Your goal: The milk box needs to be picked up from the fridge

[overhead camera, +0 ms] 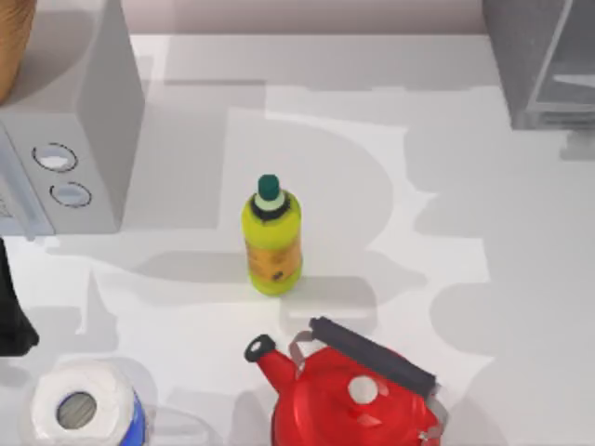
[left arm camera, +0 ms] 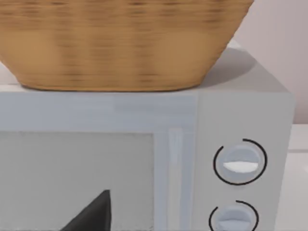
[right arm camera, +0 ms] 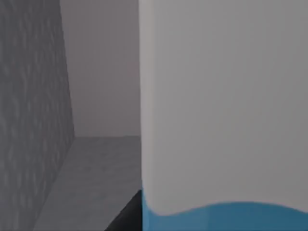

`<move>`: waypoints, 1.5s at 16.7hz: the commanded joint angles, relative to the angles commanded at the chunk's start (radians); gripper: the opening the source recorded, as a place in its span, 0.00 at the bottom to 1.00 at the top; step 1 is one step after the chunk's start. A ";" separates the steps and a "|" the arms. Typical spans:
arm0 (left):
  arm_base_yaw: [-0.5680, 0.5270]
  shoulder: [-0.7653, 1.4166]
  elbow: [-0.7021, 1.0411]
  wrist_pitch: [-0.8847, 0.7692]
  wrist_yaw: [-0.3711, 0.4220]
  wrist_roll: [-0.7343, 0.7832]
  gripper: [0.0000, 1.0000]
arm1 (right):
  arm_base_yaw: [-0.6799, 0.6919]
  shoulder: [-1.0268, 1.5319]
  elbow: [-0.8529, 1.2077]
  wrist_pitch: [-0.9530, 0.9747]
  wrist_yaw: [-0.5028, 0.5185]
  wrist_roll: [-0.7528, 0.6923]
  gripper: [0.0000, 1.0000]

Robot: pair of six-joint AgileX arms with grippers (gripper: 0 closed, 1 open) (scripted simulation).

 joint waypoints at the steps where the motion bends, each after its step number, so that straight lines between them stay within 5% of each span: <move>1: 0.000 0.000 0.000 0.000 0.000 0.000 1.00 | -0.004 -0.018 -0.024 0.012 -0.004 0.000 0.00; 13: 0.000 0.000 0.000 0.000 0.000 0.000 1.00 | 0.028 -0.221 -0.124 -0.107 0.021 -0.007 0.00; 25: 0.000 0.000 0.000 0.000 0.000 0.000 1.00 | 0.169 -1.425 -0.600 -0.774 0.147 -0.013 0.00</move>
